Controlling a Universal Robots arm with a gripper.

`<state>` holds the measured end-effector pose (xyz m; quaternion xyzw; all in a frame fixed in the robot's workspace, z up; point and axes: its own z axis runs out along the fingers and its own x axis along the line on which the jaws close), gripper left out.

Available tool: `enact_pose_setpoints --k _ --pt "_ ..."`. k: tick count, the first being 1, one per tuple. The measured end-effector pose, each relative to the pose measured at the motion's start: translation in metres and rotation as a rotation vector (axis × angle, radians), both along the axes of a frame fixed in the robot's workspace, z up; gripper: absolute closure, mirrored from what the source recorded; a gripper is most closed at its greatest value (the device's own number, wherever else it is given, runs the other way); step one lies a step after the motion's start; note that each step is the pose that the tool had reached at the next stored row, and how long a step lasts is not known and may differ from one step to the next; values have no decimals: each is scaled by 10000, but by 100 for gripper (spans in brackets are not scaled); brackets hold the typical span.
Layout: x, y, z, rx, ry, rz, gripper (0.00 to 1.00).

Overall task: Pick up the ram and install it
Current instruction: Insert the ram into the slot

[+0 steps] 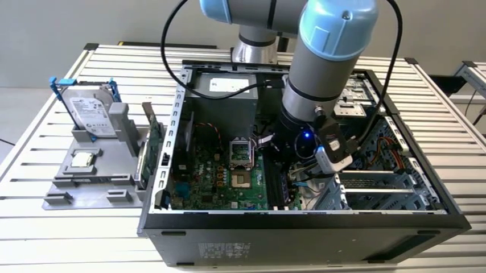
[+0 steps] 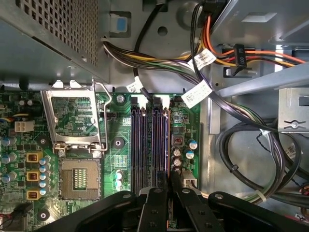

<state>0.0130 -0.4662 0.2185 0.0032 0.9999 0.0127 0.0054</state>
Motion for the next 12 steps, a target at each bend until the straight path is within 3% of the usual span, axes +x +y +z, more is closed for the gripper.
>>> enact_pose_setpoints --k 12 --pt "7 -20 0 -2 0 86 100"
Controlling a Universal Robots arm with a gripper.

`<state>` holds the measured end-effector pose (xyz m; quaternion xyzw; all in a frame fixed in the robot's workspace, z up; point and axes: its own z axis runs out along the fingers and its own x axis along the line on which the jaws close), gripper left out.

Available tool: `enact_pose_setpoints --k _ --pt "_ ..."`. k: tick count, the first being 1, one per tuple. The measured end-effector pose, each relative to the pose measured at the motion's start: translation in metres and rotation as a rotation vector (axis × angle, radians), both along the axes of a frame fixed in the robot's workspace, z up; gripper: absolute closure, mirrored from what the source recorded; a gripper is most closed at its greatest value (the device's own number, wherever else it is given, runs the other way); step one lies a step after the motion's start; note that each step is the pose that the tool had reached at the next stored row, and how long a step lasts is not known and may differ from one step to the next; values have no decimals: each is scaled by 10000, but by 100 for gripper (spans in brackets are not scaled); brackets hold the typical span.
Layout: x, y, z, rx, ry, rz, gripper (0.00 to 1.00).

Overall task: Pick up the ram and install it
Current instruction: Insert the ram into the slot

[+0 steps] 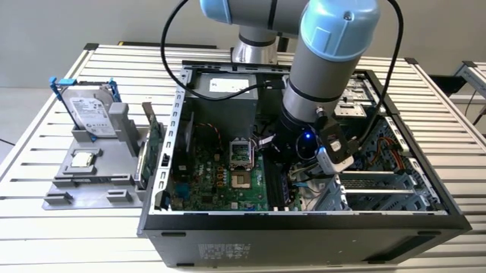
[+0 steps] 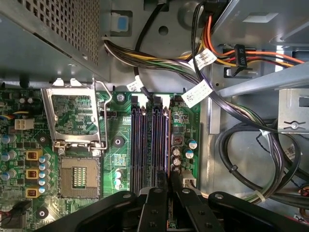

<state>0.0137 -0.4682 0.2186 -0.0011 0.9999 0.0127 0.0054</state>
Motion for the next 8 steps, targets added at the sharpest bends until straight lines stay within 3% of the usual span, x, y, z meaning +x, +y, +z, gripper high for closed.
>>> enact_pose_setpoints --k 8 --pt "0 -4 0 2 0 4 100"
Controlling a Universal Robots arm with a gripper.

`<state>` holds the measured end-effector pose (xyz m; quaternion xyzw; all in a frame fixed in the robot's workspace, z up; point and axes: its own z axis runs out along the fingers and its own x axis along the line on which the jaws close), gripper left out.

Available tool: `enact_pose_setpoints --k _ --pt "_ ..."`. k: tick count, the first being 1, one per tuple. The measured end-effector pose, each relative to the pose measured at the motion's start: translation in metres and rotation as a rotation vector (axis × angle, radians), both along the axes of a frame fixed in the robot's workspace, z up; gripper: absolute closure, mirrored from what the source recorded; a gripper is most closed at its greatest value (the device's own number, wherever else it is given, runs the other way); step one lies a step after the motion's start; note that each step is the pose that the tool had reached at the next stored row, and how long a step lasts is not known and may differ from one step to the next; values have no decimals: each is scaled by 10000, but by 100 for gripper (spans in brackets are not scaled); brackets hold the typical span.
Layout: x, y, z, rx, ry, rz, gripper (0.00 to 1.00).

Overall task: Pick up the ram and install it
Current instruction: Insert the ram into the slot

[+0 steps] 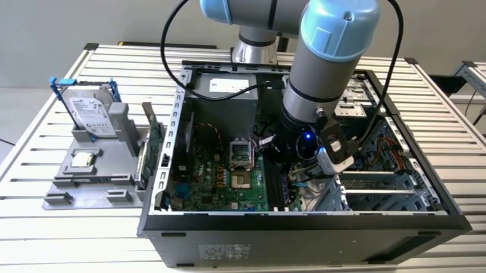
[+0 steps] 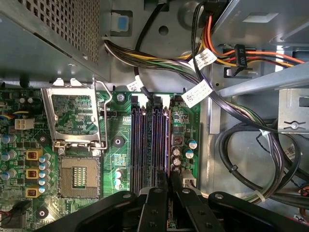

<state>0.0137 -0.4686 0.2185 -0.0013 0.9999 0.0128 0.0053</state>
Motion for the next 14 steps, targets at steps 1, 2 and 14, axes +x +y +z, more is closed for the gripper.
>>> enact_pose_setpoints --k 1,2,14 --pt "0 0 0 0 0 1 100" --pt "0 0 0 1 0 0 100" --pt "-1 0 2 -2 0 -1 100"
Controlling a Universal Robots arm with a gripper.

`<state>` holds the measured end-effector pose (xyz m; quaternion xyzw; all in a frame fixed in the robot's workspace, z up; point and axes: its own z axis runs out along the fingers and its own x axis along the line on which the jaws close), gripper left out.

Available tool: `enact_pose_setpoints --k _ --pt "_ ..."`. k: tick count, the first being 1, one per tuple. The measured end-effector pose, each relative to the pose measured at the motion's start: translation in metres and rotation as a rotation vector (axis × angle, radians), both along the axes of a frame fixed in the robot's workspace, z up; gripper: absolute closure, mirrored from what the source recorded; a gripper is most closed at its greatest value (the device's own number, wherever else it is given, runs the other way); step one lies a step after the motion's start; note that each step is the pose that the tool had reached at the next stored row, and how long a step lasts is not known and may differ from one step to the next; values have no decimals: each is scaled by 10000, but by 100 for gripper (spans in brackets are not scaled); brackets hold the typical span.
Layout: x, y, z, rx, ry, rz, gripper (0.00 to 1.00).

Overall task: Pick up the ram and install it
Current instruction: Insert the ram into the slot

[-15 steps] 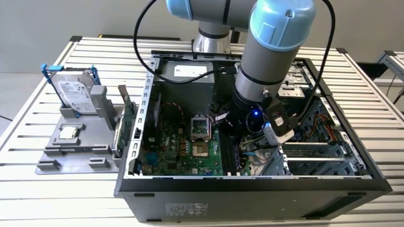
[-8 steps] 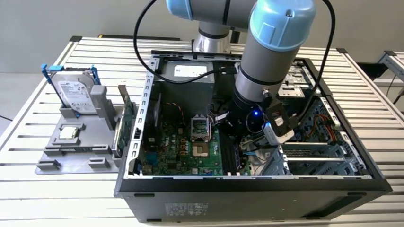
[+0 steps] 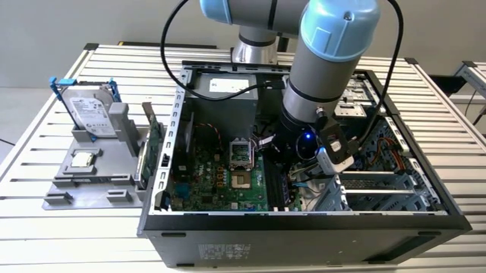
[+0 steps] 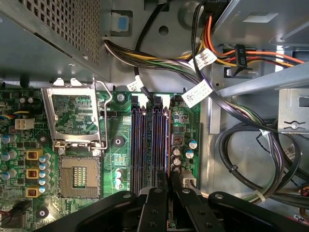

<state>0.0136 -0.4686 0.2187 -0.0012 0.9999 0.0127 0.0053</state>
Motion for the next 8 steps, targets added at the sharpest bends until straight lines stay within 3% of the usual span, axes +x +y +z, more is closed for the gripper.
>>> enact_pose_setpoints --k 8 --pt "-7 0 0 -14 0 0 100"
